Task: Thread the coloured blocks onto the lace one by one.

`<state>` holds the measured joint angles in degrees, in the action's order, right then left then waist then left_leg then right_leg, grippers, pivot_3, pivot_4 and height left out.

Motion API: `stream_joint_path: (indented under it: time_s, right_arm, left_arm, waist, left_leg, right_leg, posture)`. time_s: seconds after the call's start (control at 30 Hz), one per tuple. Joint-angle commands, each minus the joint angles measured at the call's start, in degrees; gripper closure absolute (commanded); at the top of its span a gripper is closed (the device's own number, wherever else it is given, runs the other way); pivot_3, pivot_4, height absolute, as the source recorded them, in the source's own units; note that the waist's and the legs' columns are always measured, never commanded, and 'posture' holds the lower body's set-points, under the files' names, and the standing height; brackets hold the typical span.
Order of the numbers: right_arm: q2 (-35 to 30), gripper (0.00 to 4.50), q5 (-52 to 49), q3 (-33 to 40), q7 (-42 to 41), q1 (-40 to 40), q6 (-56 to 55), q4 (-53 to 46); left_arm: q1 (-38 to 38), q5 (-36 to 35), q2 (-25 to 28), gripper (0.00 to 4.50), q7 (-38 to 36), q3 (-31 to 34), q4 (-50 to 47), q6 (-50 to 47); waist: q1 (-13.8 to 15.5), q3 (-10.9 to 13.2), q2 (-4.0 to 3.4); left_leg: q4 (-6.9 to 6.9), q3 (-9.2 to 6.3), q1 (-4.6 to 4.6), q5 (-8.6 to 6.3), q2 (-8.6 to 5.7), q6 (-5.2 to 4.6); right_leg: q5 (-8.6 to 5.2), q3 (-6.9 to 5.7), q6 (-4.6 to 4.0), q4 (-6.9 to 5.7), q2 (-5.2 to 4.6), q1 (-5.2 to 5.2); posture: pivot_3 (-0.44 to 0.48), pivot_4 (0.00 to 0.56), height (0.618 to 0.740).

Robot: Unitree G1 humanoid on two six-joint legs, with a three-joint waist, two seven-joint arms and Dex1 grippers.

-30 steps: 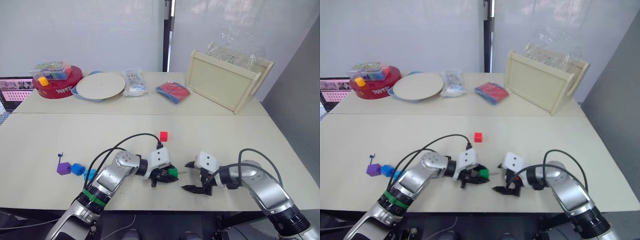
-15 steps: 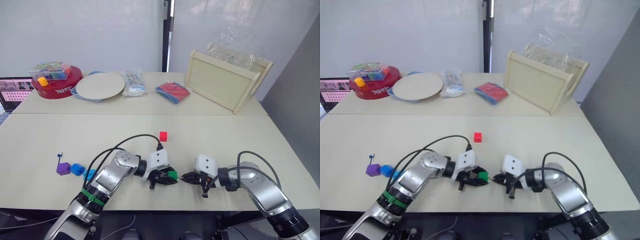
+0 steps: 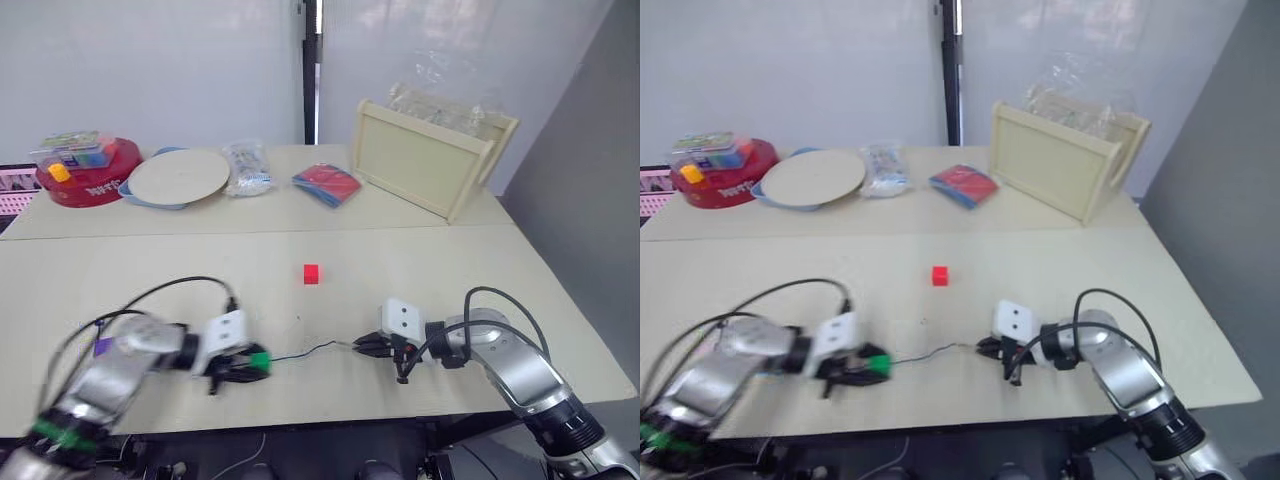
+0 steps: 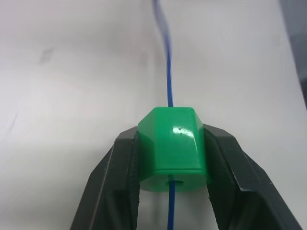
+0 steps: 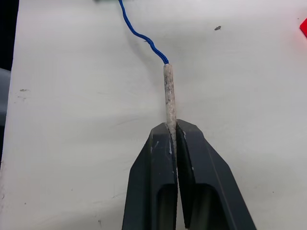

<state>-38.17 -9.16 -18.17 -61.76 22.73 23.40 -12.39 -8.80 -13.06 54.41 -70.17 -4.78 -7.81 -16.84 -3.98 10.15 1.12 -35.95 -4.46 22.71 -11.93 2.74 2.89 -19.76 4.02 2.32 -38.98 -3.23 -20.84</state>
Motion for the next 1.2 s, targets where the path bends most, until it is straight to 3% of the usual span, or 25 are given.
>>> stream_joint_path:
  time_s: [0.03, 0.27, 0.33, 0.53, 0.7, 0.83, 1.03, 1.2]
  right_arm:
    - [0.00, 4.50, 0.04, -0.15, -0.73, 0.85, -1.06, -1.17]
    - [-0.26, 4.50, 0.04, -0.69, -1.72, 1.57, -1.47, -0.57]
    - [-0.24, 4.50, 0.19, -0.82, -1.92, 1.74, -1.59, -0.33]
    - [0.37, 4.50, 0.46, -1.32, -1.96, 2.42, -0.90, -0.28]
    - [0.48, 4.50, 0.95, -1.86, -2.00, 2.43, 0.12, -0.78]
    - [0.60, 4.50, 1.49, -2.34, -1.97, 2.50, 0.29, -0.63]
    - [0.54, 4.50, 2.97, -3.98, -1.76, 3.50, 1.71, -0.67]
    - [0.21, 4.50, 4.52, -4.76, -1.40, 4.13, 3.63, -1.63]
  left_arm:
    - [4.67, 3.72, 4.47, 3.17, 2.60, 4.83, 8.57, 2.14]
    - [7.66, 2.19, 7.02, 3.17, 3.48, 10.61, 11.47, 3.79]
    - [8.06, 1.93, 7.64, 2.14, 2.87, 11.52, 11.98, 4.21]
    - [5.48, -5.81, 5.45, 0.17, 0.96, 13.21, 5.48, -2.39]
    - [0.83, -14.18, 2.70, 0.17, 0.91, 12.19, -3.94, -13.42]
    - [-2.13, -15.61, -1.12, 0.17, 2.57, 7.20, -10.00, -16.80]
    - [-13.38, -5.67, -16.43, 0.17, 7.46, -9.34, -3.93, -11.13]
    - [-17.02, -2.25, -21.85, 0.17, 7.94, -13.97, 0.58, -8.29]
  waist:
    - [0.07, 0.01, -0.05]
    - [-0.03, 0.03, -0.10]
    - [0.01, 0.03, -0.10]
    - [0.29, 0.04, -0.11]
    - [1.46, 0.10, 0.02]
    - [1.82, 0.10, 0.01]
    - [2.32, 0.09, 0.01]
    - [1.86, 0.09, 0.01]
  left_leg:
    - [0.02, 0.01, -0.04, 0.00, 0.00, 0.00]
    - [0.07, 0.04, -0.09, 0.00, 0.02, 0.00]
    - [0.07, 0.05, -0.08, 0.00, 0.02, 0.00]
    - [0.02, 0.06, 0.25, 0.01, 0.02, 0.01]
    - [-0.20, 0.01, 0.60, 0.01, -0.01, 0.02]
    - [-0.25, 0.02, 0.59, 0.01, -0.09, 0.02]
    - [-0.44, -0.02, 0.63, 0.01, -0.13, 0.02]
    - [-0.62, -0.03, 0.67, 0.02, -0.12, 0.02]
  right_leg:
    - [0.00, 0.00, -0.01, -0.01, 0.00, 0.01]
    - [-0.01, 0.01, -0.04, -0.06, 0.02, -0.01]
    - [-0.01, 0.00, -0.04, -0.06, 0.02, -0.02]
    - [-0.01, 0.00, -0.05, -0.10, 0.01, -0.31]
    - [-0.01, -0.07, -0.05, -0.11, -0.02, -0.48]
    - [-0.01, -0.06, -0.05, -0.11, -0.10, -0.43]
    - [0.01, -0.09, -0.03, -0.17, -0.08, -0.38]
    - [0.01, -0.06, -0.03, -0.20, -0.05, -0.39]
  posture:
    - [0.000, 0.150, 0.740]
    - [0.000, 0.150, 0.740]
    - [0.000, 0.150, 0.740]
    - [0.000, 0.150, 0.740]
    - [0.000, 0.150, 0.740]
    - [0.000, 0.150, 0.740]
    - [0.000, 0.150, 0.740]
    - [0.000, 0.150, 0.740]
